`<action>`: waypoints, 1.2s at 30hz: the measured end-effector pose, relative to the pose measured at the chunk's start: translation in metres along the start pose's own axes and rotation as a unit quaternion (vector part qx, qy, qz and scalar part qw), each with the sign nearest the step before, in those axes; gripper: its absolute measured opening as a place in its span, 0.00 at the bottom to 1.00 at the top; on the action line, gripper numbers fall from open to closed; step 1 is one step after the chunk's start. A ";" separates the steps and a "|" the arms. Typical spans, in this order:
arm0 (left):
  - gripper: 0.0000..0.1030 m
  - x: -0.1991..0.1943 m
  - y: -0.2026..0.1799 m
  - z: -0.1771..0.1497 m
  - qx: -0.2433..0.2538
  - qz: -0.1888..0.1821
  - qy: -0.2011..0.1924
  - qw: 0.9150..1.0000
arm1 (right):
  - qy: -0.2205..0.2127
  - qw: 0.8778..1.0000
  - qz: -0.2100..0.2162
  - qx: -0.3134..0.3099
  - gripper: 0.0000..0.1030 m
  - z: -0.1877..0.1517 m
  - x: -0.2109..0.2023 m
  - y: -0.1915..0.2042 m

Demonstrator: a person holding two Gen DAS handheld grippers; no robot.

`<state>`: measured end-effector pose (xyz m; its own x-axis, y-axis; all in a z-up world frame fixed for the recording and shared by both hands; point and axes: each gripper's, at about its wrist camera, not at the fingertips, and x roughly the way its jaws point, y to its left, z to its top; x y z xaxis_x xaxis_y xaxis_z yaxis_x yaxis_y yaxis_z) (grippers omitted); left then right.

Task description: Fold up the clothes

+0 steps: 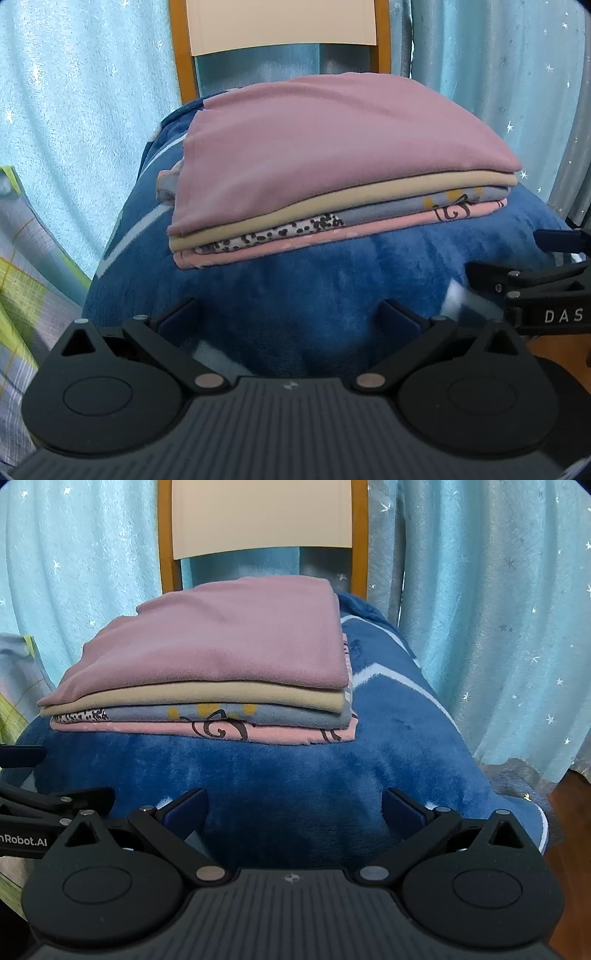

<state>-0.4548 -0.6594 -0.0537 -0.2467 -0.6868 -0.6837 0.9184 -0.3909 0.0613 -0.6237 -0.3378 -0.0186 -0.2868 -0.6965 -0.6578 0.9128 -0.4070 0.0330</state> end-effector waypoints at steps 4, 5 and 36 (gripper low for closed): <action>1.00 0.000 -0.001 0.000 -0.002 0.002 0.002 1.000 | 0.001 1.000 -0.003 -0.002 1.00 0.000 0.000 0.002; 1.00 0.001 -0.001 0.001 -0.002 0.002 0.002 1.000 | 0.001 1.000 -0.003 -0.002 1.00 0.000 0.000 0.002; 1.00 -0.006 0.014 0.005 -0.026 0.009 -0.019 0.999 | 0.013 1.000 -0.019 0.015 1.00 0.010 0.003 0.008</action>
<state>-0.4419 -0.6640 -0.0448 -0.2407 -0.7170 -0.6542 0.9373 -0.3468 0.0351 -0.6201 -0.3495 -0.0129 -0.3132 -0.6645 -0.6785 0.8921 -0.4508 0.0297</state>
